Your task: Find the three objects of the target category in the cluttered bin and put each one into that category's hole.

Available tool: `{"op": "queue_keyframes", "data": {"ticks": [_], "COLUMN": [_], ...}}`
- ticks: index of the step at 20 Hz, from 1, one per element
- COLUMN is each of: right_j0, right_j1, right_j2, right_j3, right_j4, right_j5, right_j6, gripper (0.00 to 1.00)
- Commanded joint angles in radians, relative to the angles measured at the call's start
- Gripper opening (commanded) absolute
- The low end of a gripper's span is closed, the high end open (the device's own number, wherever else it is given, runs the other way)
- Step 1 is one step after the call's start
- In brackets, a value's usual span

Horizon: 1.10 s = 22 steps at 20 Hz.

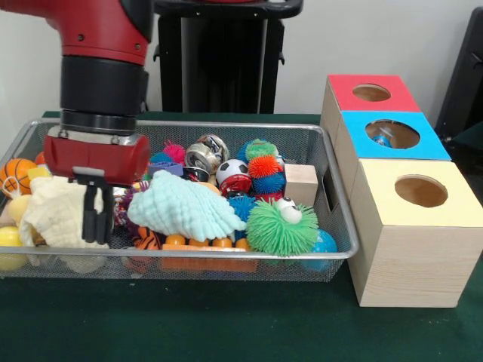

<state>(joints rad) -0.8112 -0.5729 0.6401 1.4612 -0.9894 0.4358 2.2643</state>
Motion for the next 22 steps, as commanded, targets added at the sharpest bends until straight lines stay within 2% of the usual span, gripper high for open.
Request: {"op": "queue_keyframes", "data": {"ticks": [1, 11, 12, 22], "right_j0": [-0.054, -0.064, -0.059, -0.055], "right_j1": [0.008, -0.025, -0.018, -0.024], "right_j2": [0.027, 0.031, 0.036, 0.022], "right_j3": [0.051, 0.066, 0.047, 0.059], "right_j4": [0.010, 0.022, 0.026, 0.008], "right_j5": [0.075, 0.092, 0.103, 0.076], "right_j6": [-0.320, -0.336, -0.344, -0.323], "gripper": [0.00, 0.00, 0.00, 0.00]}}
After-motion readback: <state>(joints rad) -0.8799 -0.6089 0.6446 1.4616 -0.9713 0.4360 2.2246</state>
